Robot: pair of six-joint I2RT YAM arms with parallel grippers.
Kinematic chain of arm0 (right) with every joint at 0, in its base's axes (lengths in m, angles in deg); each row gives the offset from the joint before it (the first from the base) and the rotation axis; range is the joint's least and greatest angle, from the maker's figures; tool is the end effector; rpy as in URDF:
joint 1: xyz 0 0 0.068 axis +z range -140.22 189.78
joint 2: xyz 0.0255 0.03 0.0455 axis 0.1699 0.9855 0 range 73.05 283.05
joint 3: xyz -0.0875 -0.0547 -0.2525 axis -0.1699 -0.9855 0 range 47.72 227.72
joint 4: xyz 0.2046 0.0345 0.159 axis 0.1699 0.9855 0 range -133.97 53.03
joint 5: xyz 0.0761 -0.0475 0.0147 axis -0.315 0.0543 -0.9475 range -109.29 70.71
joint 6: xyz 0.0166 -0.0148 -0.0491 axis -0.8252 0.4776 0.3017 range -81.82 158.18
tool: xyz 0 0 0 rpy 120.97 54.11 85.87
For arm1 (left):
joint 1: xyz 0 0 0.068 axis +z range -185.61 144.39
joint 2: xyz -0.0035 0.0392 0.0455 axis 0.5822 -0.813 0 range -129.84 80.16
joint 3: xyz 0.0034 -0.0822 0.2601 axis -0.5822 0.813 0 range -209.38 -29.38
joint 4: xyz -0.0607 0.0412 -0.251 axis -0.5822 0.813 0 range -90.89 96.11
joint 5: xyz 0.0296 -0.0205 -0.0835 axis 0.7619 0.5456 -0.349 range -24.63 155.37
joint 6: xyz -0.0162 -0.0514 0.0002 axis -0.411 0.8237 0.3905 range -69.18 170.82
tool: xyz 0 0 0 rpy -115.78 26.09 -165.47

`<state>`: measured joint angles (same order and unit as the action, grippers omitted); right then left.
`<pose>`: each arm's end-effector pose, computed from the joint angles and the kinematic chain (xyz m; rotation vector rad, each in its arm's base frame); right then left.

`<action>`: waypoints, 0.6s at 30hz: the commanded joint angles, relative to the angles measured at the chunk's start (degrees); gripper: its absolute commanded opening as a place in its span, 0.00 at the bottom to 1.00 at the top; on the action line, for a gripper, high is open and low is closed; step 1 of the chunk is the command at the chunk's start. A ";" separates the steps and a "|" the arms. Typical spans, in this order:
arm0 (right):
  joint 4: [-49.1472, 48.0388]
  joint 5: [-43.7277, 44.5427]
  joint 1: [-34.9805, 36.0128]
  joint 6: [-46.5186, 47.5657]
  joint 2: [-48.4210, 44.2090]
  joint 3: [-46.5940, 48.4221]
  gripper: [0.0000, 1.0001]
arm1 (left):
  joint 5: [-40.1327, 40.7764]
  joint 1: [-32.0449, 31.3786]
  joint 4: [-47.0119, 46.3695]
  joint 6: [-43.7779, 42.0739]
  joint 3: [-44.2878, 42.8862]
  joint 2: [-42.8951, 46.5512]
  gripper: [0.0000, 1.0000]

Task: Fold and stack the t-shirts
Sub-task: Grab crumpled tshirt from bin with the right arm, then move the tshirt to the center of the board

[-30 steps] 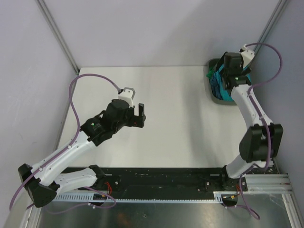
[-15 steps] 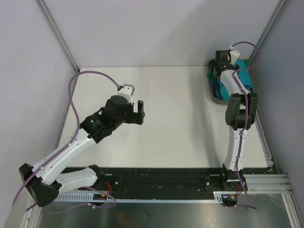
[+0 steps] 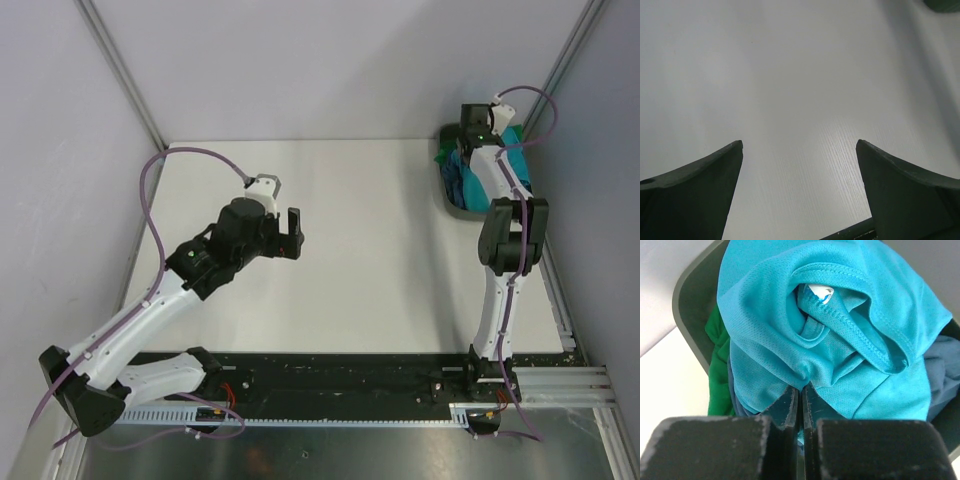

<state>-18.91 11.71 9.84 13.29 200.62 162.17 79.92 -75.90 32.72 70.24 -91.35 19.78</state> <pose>0.5153 -0.0178 0.2609 0.7384 2.0191 -0.3535 0.1773 -0.1385 0.3524 0.2369 2.1163 -0.3508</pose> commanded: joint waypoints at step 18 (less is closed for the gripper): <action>5.87 -0.27 9.90 10.81 -32.62 10.60 0.00 | 1.59 1.05 -1.57 0.29 -4.39 2.79 0.99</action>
<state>-12.51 11.71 14.99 21.05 173.17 170.79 80.18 -75.51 32.72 70.30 -92.71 20.81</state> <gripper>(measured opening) 0.033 0.994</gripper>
